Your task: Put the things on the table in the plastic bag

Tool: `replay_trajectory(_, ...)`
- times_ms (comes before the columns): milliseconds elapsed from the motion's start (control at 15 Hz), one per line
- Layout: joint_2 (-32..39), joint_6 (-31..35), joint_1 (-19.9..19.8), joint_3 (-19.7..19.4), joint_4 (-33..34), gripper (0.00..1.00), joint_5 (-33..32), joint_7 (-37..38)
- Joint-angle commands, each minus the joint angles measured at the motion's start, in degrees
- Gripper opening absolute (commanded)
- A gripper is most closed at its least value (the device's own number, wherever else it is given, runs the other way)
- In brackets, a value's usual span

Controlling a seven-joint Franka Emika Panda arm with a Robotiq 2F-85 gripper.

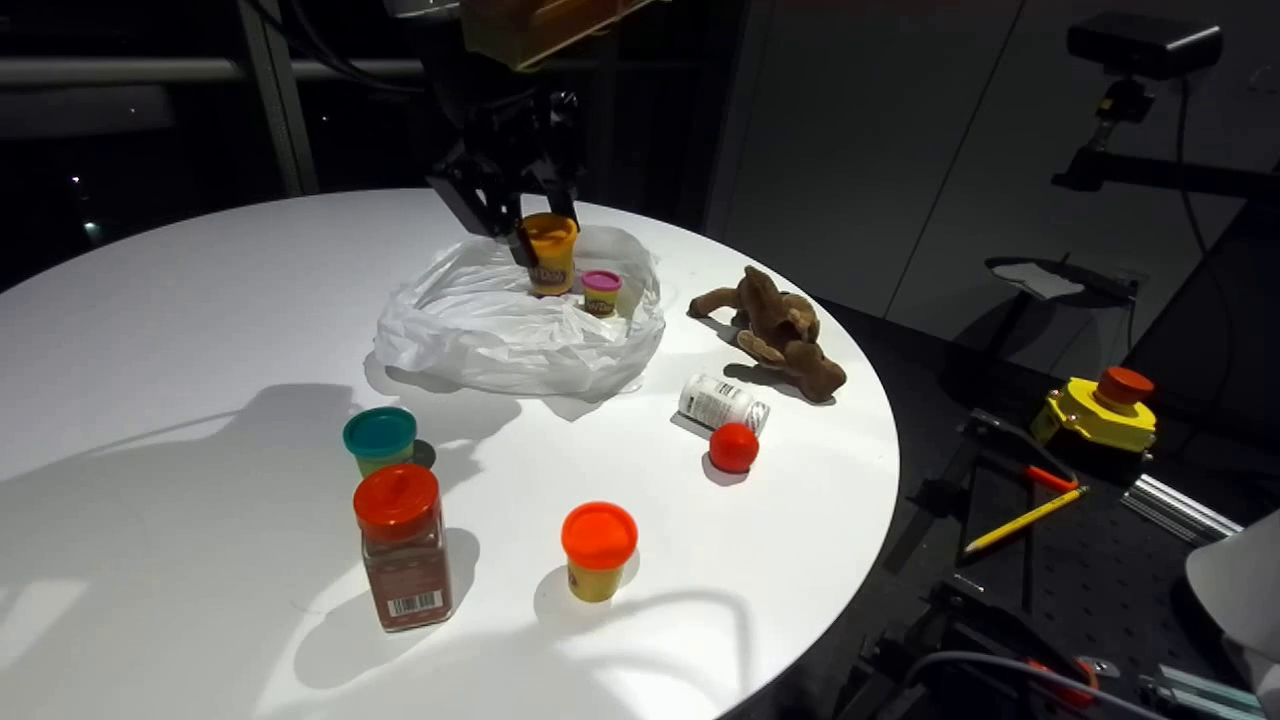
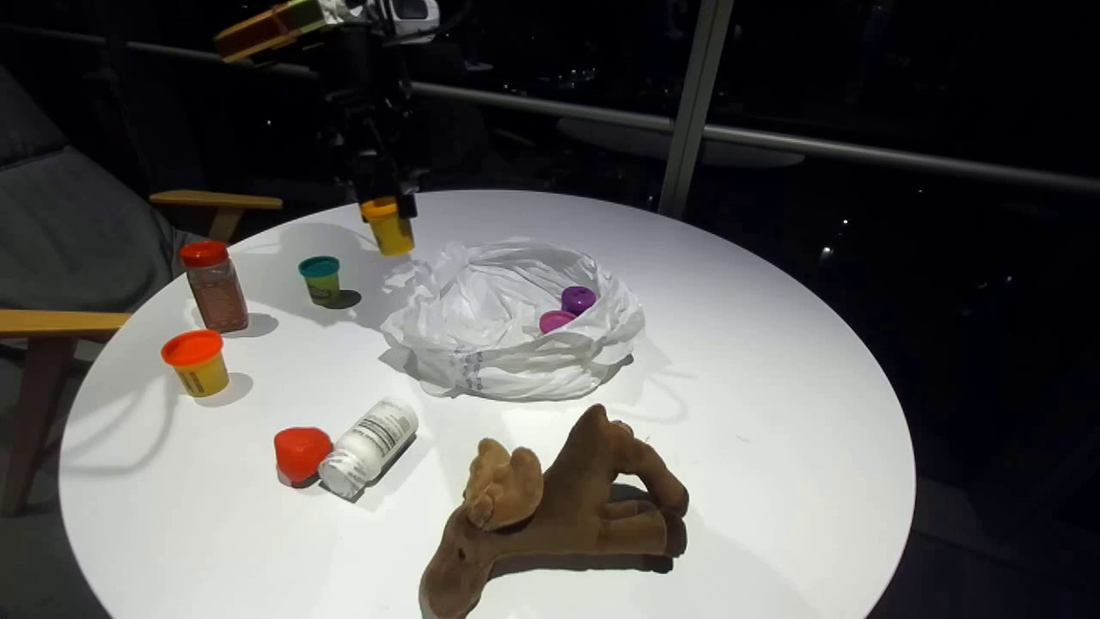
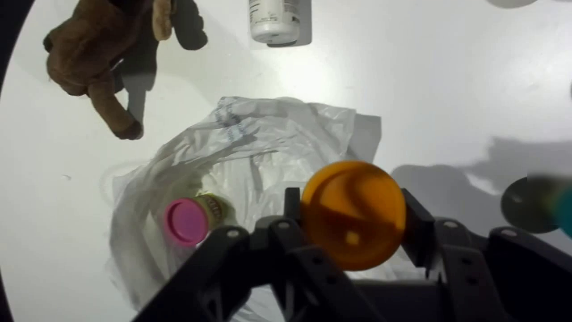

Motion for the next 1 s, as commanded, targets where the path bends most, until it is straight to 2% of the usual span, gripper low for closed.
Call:
replay_trajectory(0,5.5,-1.7,-1.1,-2.3,7.8,0.28,-1.7,4.5)
replay_trajectory(400,15.5,1.6,-2.3,-4.4,19.6,0.28,0.4,10.7)
replay_trajectory(667,24.1,-0.2,-2.6,-5.2,30.8,0.28,1.1,12.9)
replay_trajectory(933,30.7,-0.5,-4.1,-6.3,39.1,0.28,3.4,14.7)
